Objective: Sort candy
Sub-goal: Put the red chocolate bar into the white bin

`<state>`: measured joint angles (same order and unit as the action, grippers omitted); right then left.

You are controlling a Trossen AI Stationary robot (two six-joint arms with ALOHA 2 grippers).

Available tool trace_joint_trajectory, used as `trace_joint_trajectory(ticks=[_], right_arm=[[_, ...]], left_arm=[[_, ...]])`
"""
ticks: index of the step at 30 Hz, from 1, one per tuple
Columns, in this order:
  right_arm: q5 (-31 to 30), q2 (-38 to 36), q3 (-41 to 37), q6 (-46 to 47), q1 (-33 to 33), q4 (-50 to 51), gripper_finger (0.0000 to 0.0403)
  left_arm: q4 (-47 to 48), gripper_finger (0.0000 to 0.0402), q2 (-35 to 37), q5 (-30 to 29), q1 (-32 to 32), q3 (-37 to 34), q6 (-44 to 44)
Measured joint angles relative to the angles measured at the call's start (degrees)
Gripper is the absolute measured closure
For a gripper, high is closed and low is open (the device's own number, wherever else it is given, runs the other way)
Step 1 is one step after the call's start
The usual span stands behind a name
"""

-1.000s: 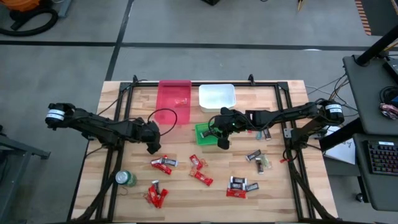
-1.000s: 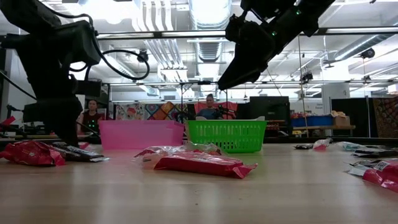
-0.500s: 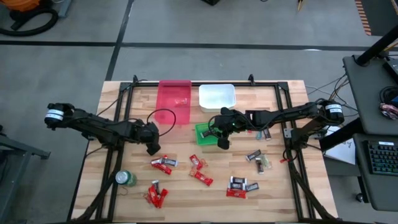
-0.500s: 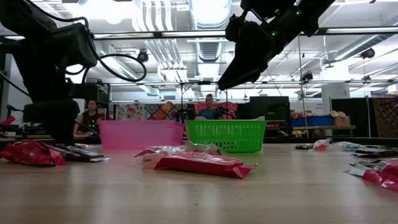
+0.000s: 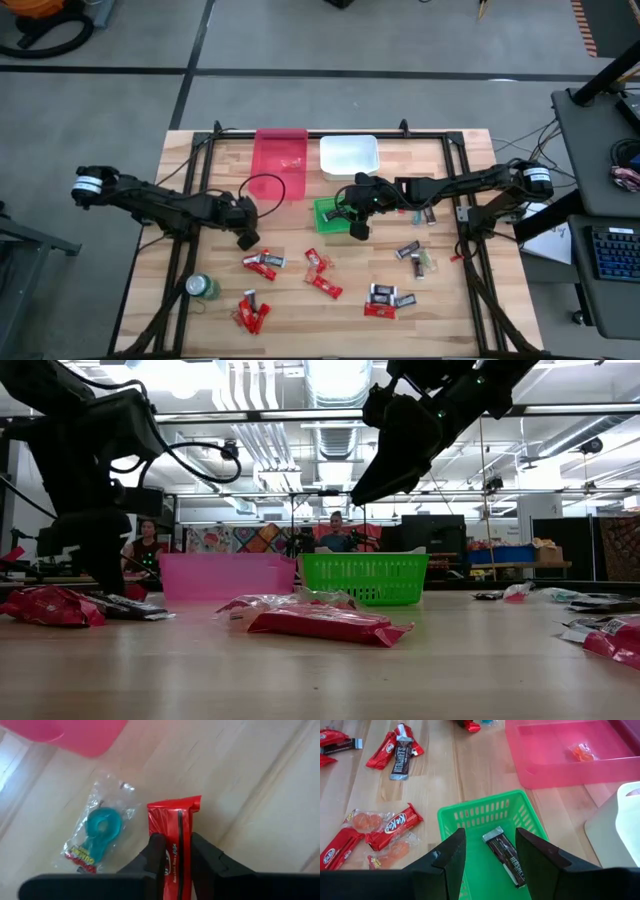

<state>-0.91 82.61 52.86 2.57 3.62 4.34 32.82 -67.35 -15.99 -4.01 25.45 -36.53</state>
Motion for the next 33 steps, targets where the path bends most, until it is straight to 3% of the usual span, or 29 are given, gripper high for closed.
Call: trace_joint_trajectory(ticks=[6,11,20,28,33], right_arm=[[0.8,0.0,0.0,-0.1,0.0,0.3,0.0241],[3.9,0.0,0.0,-0.6,0.0,0.2,0.0241],[5.9,0.0,0.0,-1.0,-0.2,0.2,0.0241],[6.2,0.0,0.0,-3.1,-1.9,-0.3,0.0241],[8.5,0.3,-0.1,-7.3,-4.5,-5.9,0.0241]], left_arm=[[-0.1,0.0367,-0.2,2.1,-1.8,2.9,2.2],[-0.2,0.04,-0.2,2.2,-2.7,4.9,2.8],[-1.0,0.04,-0.1,2.0,-2.9,5.5,2.9],[-10.8,0.04,2.1,2.6,-5.3,5.6,7.3],[-19.5,0.0401,2.8,2.6,-6.4,5.6,9.3]])
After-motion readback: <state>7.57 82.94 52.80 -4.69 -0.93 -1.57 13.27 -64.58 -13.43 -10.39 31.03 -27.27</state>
